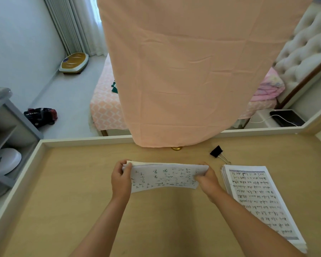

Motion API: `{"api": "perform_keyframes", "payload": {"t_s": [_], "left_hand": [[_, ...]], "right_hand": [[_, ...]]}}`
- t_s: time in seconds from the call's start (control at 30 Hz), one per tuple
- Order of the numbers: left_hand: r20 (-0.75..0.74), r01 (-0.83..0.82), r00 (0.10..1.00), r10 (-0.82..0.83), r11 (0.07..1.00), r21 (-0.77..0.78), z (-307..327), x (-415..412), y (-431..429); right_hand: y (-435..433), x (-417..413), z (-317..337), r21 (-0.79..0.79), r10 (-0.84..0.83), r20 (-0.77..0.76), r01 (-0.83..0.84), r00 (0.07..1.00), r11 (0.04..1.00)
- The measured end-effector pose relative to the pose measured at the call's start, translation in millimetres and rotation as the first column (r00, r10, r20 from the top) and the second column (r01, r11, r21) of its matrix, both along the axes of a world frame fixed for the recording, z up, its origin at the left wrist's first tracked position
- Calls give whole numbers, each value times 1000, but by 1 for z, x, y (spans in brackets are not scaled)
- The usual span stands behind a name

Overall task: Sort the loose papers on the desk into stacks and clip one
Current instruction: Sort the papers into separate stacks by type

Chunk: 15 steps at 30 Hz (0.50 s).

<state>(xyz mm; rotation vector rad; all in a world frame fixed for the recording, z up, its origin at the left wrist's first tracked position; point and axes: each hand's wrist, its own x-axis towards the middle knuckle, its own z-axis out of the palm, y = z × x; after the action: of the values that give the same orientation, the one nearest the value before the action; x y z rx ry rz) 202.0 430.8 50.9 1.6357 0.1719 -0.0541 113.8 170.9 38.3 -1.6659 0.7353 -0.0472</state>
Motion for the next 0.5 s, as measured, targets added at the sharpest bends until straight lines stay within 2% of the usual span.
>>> {"api": "perform_keyframes", "payload": {"t_s": [0.27, 0.37, 0.43, 0.47, 0.5], "left_hand": [[-19, -25, 999, 25, 999, 34, 2, 8, 5], [32, 68, 997, -76, 978, 195, 5, 12, 12], [125, 117, 974, -187, 898, 424, 11, 21, 18], [197, 117, 939, -281, 802, 585, 16, 27, 19], [250, 105, 874, -416, 665, 739, 23, 32, 17]], "right_hand": [[11, -10, -7, -93, 24, -42, -28, 999, 995], [13, -16, -9, -135, 51, -50, -58, 997, 989], [12, -19, -4, -144, 61, -21, -63, 998, 988], [11, -20, 1, -137, 55, -1, -54, 998, 989], [8, -21, 7, -127, 40, 15, -38, 999, 991]]}}
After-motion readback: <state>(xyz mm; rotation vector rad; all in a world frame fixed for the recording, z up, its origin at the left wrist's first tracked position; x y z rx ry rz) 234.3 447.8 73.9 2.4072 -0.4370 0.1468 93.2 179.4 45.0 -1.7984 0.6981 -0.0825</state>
